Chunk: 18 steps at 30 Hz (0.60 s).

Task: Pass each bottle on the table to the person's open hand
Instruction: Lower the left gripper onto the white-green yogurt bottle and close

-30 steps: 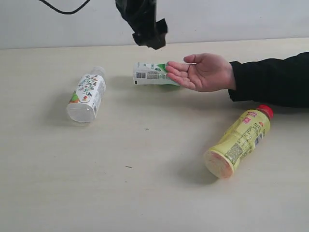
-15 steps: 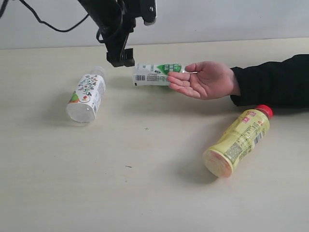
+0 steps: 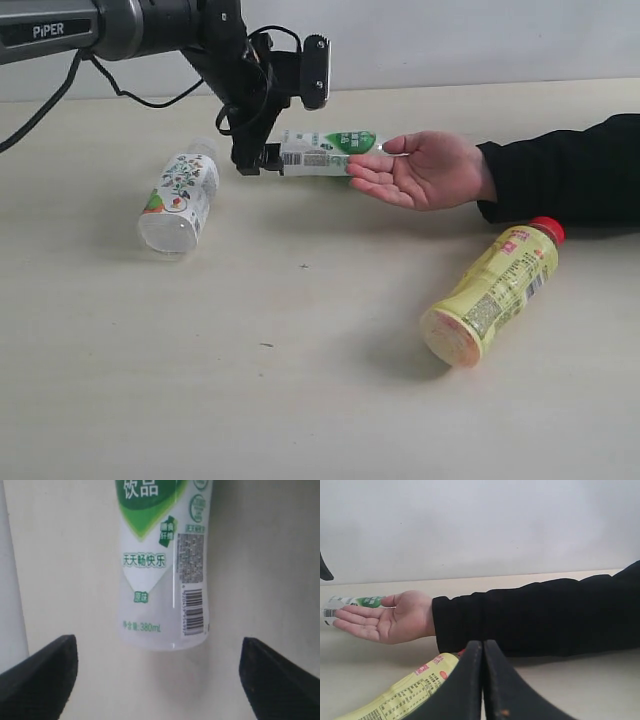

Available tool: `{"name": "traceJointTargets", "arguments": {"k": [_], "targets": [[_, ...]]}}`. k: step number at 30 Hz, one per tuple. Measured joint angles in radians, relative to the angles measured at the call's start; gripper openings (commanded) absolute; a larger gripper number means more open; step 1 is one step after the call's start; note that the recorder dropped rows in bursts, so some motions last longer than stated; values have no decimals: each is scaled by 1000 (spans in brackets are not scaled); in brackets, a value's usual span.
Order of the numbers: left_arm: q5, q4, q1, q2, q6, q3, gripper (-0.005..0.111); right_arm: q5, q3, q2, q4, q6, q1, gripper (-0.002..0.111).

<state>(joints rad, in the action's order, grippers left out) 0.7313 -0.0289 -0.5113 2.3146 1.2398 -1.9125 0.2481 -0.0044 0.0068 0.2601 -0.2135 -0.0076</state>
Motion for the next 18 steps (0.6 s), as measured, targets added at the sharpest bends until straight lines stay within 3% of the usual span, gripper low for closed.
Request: {"name": "traceJointTargets", "arguments": {"k": [18], "targets": [[-62,-157,0,7,9,0,84,0,0,0,0,0,0,0]]}}
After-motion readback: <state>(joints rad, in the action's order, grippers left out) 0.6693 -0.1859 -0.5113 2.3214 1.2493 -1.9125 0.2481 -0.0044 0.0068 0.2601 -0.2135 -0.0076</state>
